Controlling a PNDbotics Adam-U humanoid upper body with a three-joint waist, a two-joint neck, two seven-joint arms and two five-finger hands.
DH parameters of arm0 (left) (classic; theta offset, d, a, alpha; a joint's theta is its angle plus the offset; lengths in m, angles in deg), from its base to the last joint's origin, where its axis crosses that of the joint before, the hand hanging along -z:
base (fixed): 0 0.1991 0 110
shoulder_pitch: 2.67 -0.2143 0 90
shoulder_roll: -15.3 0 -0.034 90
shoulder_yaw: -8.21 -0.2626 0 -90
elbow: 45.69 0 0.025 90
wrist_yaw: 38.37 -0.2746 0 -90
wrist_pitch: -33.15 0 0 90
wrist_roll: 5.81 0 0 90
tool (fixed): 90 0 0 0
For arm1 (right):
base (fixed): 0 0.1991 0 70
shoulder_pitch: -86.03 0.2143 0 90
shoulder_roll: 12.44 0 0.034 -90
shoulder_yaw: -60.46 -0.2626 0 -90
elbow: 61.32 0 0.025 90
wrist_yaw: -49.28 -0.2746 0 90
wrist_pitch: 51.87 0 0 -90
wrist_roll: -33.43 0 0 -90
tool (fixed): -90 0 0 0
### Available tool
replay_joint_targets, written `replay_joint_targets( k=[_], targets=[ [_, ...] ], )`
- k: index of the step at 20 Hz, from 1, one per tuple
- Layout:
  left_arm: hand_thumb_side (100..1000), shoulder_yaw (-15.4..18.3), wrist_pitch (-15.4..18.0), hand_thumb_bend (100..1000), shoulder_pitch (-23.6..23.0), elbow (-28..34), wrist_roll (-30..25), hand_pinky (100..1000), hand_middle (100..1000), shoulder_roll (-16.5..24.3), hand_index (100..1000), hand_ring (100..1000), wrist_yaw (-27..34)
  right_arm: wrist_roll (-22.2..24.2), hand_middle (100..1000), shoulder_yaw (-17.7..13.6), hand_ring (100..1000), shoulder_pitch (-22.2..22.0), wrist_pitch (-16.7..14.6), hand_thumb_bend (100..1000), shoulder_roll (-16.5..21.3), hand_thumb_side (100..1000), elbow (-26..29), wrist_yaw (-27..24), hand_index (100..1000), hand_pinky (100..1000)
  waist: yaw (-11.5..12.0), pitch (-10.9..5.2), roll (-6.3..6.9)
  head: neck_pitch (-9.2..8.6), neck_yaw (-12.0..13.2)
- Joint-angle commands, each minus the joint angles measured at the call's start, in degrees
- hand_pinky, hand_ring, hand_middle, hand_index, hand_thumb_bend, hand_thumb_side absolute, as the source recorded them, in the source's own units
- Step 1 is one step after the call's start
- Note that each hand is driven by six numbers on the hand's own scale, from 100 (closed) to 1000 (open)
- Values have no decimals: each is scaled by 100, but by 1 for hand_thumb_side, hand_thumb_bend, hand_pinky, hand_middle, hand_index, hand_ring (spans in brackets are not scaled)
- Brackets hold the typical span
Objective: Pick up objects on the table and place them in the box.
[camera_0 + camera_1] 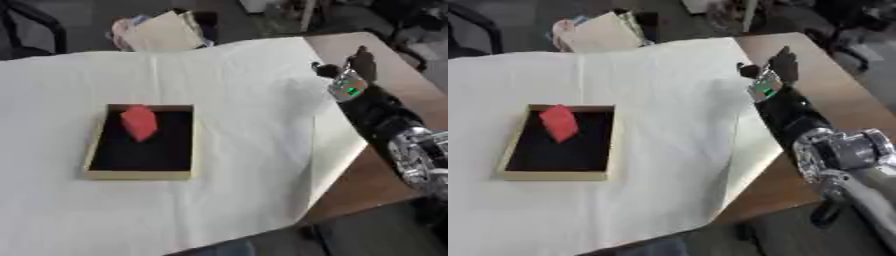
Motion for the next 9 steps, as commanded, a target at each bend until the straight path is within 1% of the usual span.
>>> replay_joint_targets(
  k=[1,4,9],
  targets=[
    [464,18,6,226,49,81,5,811,608,124,810,541,-7,-312,816,179,861,82,-217,646,264,345,-174,-412,986,538,-3,-94,5,16,12],
    [463,20,9,225,37,81,6,811,608,134,810,541,-8,-410,814,279,860,71,-374,647,274,352,-289,-621,986,537,7,-108,19,27,-8],
    [464,15,9,225,45,81,1,811,608,137,810,541,-3,-443,813,359,858,56,-516,648,274,361,-385,-807,985,535,12,-111,19,28,-6]
  ],
)
